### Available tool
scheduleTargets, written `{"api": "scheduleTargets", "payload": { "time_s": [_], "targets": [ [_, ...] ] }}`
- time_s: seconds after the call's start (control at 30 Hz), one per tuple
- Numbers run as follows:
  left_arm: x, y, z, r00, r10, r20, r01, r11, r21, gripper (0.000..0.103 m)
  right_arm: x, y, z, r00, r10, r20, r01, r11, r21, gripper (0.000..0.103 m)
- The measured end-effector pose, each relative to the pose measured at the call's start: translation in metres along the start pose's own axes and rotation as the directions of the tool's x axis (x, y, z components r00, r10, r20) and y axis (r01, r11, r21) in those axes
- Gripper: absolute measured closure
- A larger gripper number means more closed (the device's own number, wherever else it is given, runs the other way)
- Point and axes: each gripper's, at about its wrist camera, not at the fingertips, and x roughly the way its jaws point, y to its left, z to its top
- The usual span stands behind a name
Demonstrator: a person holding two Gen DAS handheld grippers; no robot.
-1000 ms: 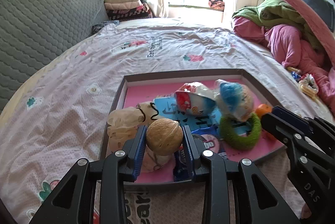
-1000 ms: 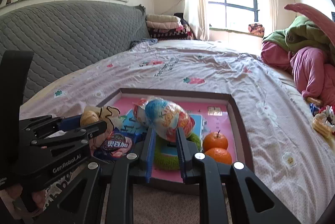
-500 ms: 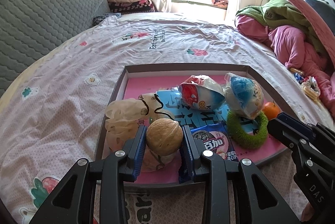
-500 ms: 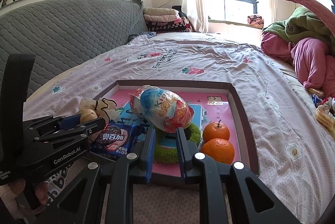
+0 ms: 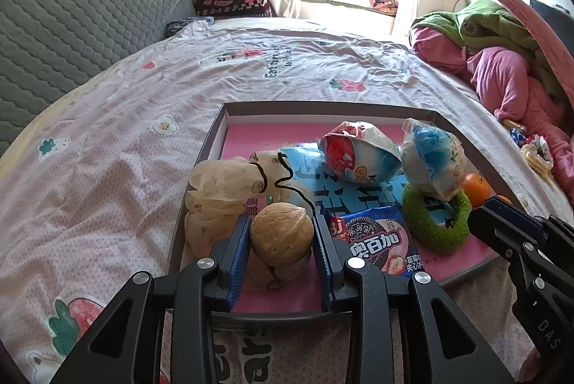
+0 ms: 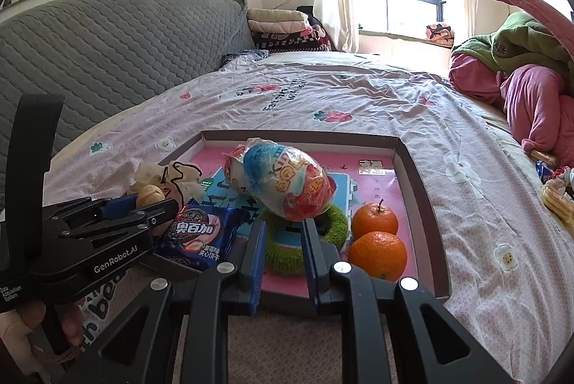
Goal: Organize objects
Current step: 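Carry the candy egg with the right tool while the left tool carries the walnut over the tray, then lower the walnut into the tray and open the left tool while the right tool releases the candy egg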
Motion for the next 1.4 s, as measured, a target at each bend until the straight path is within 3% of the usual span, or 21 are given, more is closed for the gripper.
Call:
{"api": "scheduleTargets", "payload": {
  "time_s": [0.5,1.1,1.4],
  "targets": [
    [0.004,0.002,-0.003,1.000,0.016,-0.011,-0.016,1.000,0.002,0.068,0.008,-0.005,-0.002,0.999,0.009,-0.040,-0.008,1.000,0.018,0.082],
    [0.004,0.005,-0.006,0.999,0.022,-0.031,-0.022,1.000,0.001,0.054,0.011,-0.002,-0.003,0.998,0.009,-0.068,-0.008,1.000,0.014,0.082],
    [0.002,0.007,-0.005,0.999,0.017,-0.029,-0.017,1.000,-0.001,0.052,0.012,-0.002,-0.002,0.998,0.009,-0.070,-0.009,1.000,0.009,0.075]
  ]
}}
